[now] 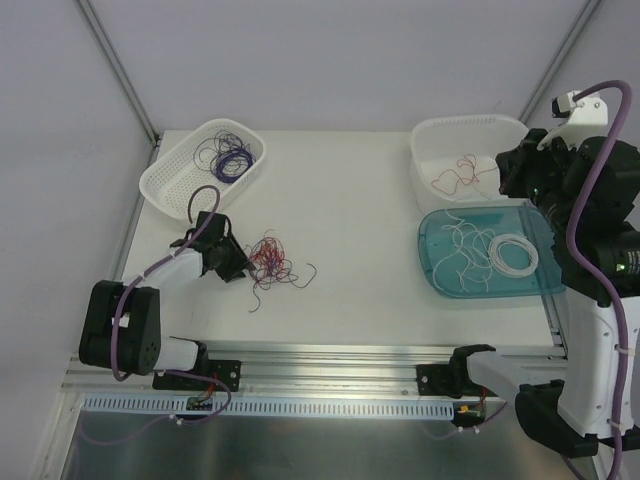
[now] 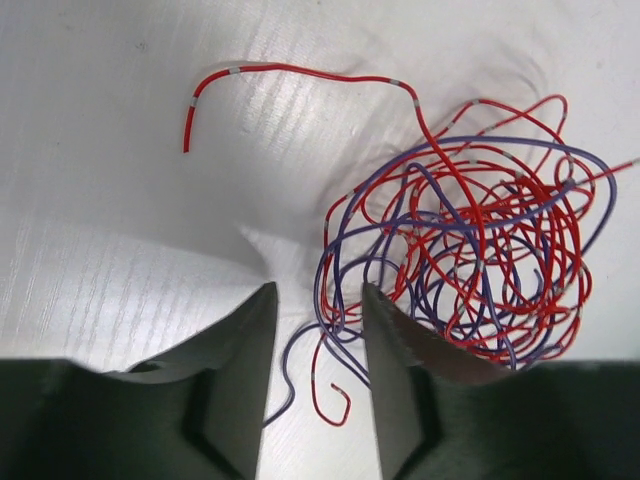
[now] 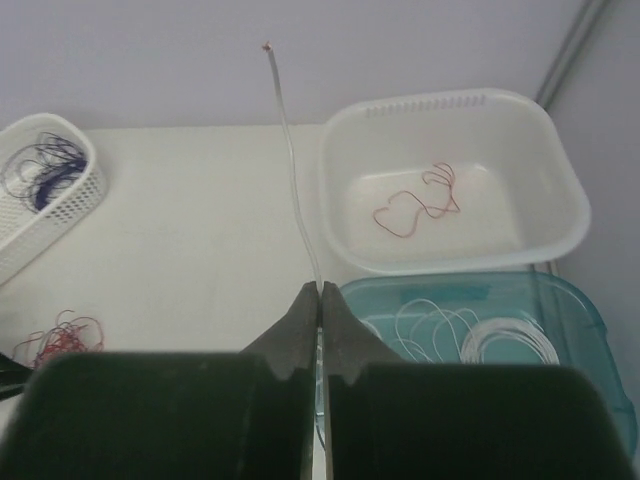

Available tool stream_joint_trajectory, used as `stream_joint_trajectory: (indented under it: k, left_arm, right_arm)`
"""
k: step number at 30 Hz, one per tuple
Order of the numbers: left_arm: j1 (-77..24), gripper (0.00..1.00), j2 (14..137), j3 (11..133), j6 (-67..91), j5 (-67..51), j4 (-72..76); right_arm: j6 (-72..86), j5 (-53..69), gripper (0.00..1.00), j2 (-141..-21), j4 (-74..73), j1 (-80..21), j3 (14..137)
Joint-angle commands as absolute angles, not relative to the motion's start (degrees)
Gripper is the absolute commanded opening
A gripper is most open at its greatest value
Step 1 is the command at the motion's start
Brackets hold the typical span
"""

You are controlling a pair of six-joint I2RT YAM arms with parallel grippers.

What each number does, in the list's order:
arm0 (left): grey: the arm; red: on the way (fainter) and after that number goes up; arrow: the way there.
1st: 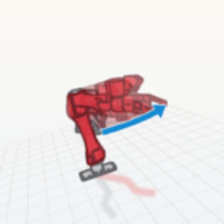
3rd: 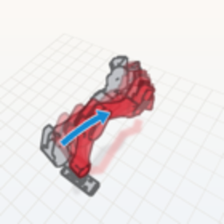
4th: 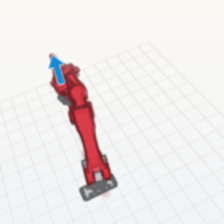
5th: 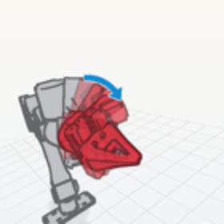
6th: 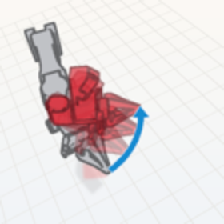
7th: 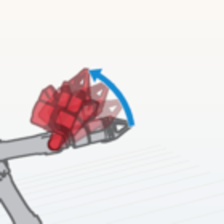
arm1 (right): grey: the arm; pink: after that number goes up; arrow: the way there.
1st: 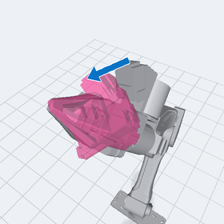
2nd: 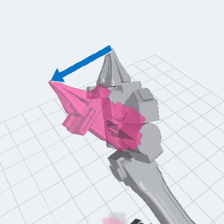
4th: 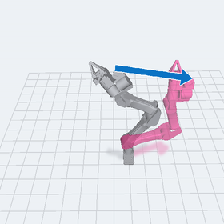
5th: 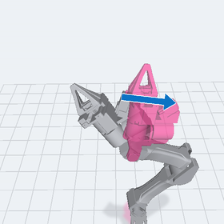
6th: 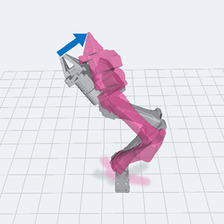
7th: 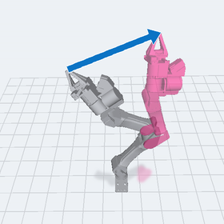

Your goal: Untangle the cables

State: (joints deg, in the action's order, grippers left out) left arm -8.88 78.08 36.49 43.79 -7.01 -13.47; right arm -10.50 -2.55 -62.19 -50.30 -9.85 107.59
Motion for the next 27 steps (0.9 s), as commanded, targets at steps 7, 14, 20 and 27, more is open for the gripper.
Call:
stream_joint_trajectory:
  k: [7,14,20,27]
  left_arm:
    - [-8.26,0.57,68.65,37.79,35.16,-9.32,-17.84]
    - [-8.26,0.75,62.58,36.3,31.91,-9.67,-18.98]
    - [-8.26,0.89,60.91,35.86,30.76,-10.46,-19.34]
    - [-8.26,0.99,60.47,35.51,30.24,-11.25,-19.6]
  right_arm:
    - [-8.79,-11.96,0.01,-58.45,-45.89,-5.71,95.89]
    - [-6.68,-9.5,0.01,-57.65,-45.09,-3.17,95.79]
    - [-6.41,-7.12,0.01,-58.36,-45.79,-1.76,103.09]
    - [-8.88,-13.61,0.01,-58.62,-42.64,-0.97,102.5]
